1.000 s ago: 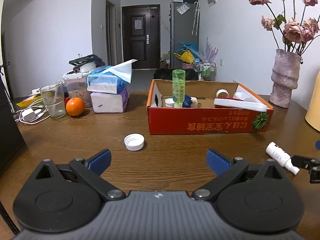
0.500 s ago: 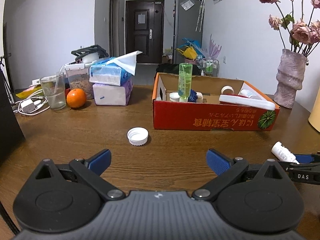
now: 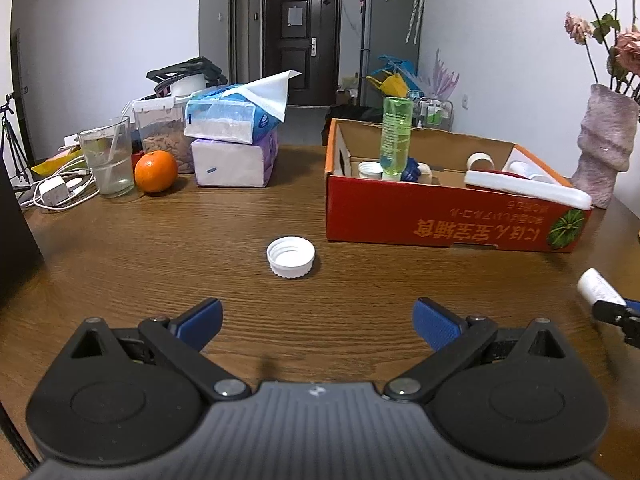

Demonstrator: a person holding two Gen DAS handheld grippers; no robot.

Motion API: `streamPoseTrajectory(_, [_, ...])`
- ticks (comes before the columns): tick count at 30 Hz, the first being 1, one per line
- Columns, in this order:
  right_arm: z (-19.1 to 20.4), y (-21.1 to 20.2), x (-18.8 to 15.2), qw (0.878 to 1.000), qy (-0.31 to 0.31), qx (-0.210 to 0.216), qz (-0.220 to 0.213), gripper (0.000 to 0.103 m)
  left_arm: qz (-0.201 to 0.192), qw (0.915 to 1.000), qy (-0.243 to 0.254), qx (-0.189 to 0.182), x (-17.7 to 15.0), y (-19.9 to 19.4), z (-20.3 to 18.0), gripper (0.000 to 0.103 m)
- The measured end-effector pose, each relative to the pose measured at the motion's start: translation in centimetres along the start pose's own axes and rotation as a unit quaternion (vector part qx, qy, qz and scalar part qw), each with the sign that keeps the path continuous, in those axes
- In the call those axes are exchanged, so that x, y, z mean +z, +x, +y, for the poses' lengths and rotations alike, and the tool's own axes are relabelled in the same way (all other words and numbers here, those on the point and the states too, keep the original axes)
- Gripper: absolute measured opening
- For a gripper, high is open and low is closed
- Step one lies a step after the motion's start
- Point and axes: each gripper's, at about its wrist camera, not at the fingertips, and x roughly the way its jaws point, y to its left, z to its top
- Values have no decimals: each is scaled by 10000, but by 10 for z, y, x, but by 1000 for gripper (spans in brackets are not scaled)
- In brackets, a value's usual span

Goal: Organize rigid objects
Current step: 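Grasp the white spray bottle lying on the table with the right gripper, then grasp the white bottle cap with the left gripper while the right holds the spray bottle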

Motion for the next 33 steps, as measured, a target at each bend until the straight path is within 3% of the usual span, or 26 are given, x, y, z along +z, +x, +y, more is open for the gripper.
streamPoseTrajectory(26, [-1,-10,5,9978,237,-297,-544,27,310,9991,-54,287,29,72,16,103])
streamPoseTrajectory(33, [1,-9,5,9974,246,-351,-573,27,443,9986,-40,290,33,92,19,95])
